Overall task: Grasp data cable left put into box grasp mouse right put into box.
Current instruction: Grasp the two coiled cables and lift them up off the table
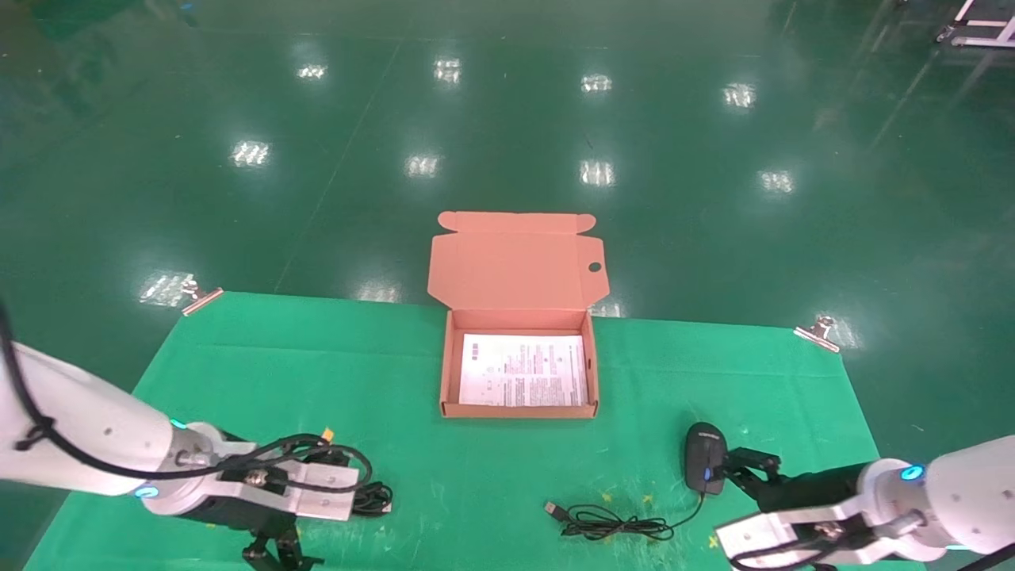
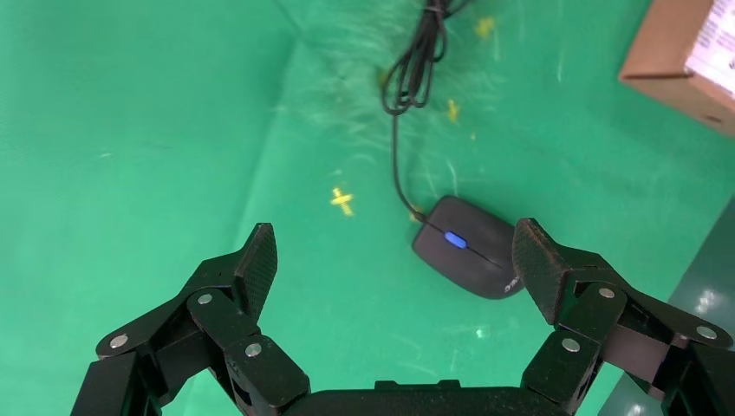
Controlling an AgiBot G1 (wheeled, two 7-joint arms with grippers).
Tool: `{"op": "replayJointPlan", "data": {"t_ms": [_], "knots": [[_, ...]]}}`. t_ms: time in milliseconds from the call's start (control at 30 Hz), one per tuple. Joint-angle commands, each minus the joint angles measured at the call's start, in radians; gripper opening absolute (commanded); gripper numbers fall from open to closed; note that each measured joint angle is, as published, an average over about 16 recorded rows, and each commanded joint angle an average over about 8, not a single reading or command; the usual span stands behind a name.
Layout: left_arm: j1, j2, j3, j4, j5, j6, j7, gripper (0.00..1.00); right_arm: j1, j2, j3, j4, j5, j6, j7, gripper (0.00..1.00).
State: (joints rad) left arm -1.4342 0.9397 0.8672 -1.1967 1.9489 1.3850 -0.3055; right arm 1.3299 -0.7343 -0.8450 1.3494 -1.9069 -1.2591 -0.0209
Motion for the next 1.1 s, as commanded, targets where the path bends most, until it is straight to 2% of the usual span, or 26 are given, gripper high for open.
{"op": "replayJointPlan", "data": {"t_ms": [33,267,433,767,1067,1100], "knots": [[0.010,0.015,0.008,0.037,0.024,-0.018,-0.017,1.00,-0.028,-0.005,-0.001,-0.001,-0.023,0.042,0.024,1.00],[-0.014,0.087,0.006,0.272,0.028,-0.067,0.021,1.00,-0.065,-0.048,0.002,-0.031,-0.041,0.093,0.124,1.00],[-0.038,0.141,0.004,0.434,0.023,-0.099,0.070,1.00,-0.073,-0.091,-0.003,-0.084,-0.053,0.120,0.144,1.00],[-0.074,0.215,-0.006,0.700,0.005,-0.159,0.175,1.00,-0.071,-0.182,-0.019,-0.219,-0.067,0.176,0.086,1.00],[-0.110,0.257,-0.006,0.844,0.008,-0.213,0.264,1.00,-0.070,-0.249,-0.028,-0.322,-0.063,0.222,0.009,1.00],[-0.113,0.261,-0.006,0.855,0.009,-0.220,0.273,0.96,-0.071,-0.255,-0.029,-0.330,-0.062,0.226,0.001,1.00]]}}
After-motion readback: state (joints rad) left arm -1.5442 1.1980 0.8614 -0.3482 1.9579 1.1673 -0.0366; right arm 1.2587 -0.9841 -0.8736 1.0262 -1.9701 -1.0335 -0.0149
